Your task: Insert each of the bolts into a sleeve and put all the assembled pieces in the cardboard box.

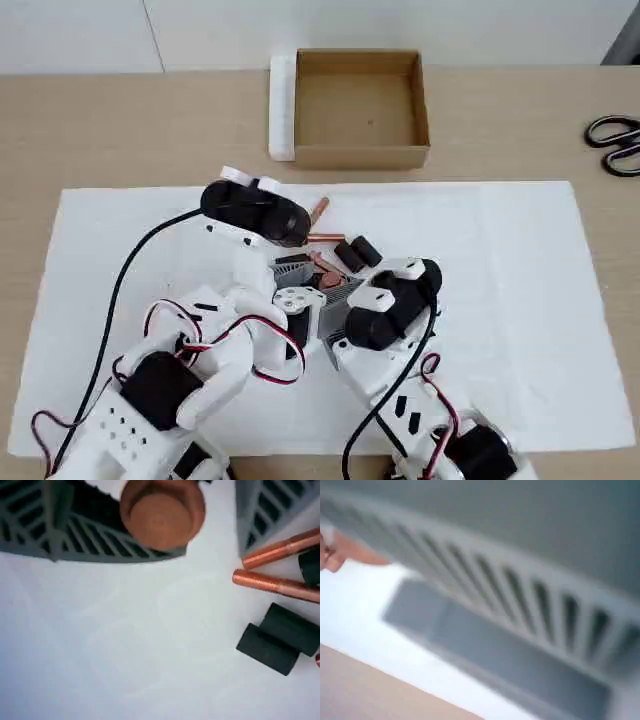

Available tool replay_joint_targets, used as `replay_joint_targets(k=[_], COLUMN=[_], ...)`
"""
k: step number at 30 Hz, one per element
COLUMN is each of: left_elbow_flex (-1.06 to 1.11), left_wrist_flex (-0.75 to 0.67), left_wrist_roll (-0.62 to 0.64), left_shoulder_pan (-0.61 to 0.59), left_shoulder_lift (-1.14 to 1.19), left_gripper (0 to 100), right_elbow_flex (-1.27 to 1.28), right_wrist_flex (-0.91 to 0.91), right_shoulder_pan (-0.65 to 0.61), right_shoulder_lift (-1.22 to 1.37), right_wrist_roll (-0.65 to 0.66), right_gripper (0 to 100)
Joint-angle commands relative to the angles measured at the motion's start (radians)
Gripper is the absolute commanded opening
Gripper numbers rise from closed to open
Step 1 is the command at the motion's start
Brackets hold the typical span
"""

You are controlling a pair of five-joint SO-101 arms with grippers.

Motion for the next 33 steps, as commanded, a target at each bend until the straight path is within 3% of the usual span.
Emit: replay_joint_targets(k=[1,5,10,17,22,26,33], left_elbow_flex=[-0.127,-0.216,-0.278,-0.268,-0.154,-0.091,-0.047], left_wrist_flex=[0.081,0.161,0.186,0.189,0.215,0.233,0.267], left_wrist_roll=[0.002,-0.044,-0.241,-0.313,-0.394,-0.411,-0.413], left_shoulder_pan=[-0.066,-0.221,-0.470,-0.799,-0.855,-0.873,-0.872], left_shoulder_lift=[-0.018,-0.018,-0.018,-0.009,-0.009,-0.009,-0.014], left_gripper=[22,22,22,22,22,22,22], right_elbow_flex=[-0.014,-0.015,-0.017,-0.052,-0.080,-0.109,-0.508], right_wrist_flex=[-0.008,-0.008,-0.004,-0.010,-0.039,-0.154,-0.262], right_shoulder_pan=[0.015,0.016,0.053,0.127,0.225,0.315,0.412], right_shoulder_lift=[-0.010,-0.010,-0.010,-0.010,-0.001,0.031,0.516], right_wrist_roll=[0.008,0.008,0.009,0.017,0.209,0.239,0.235], right_gripper=[0.4,0.4,0.4,0.4,0.4,0.4,0.4])
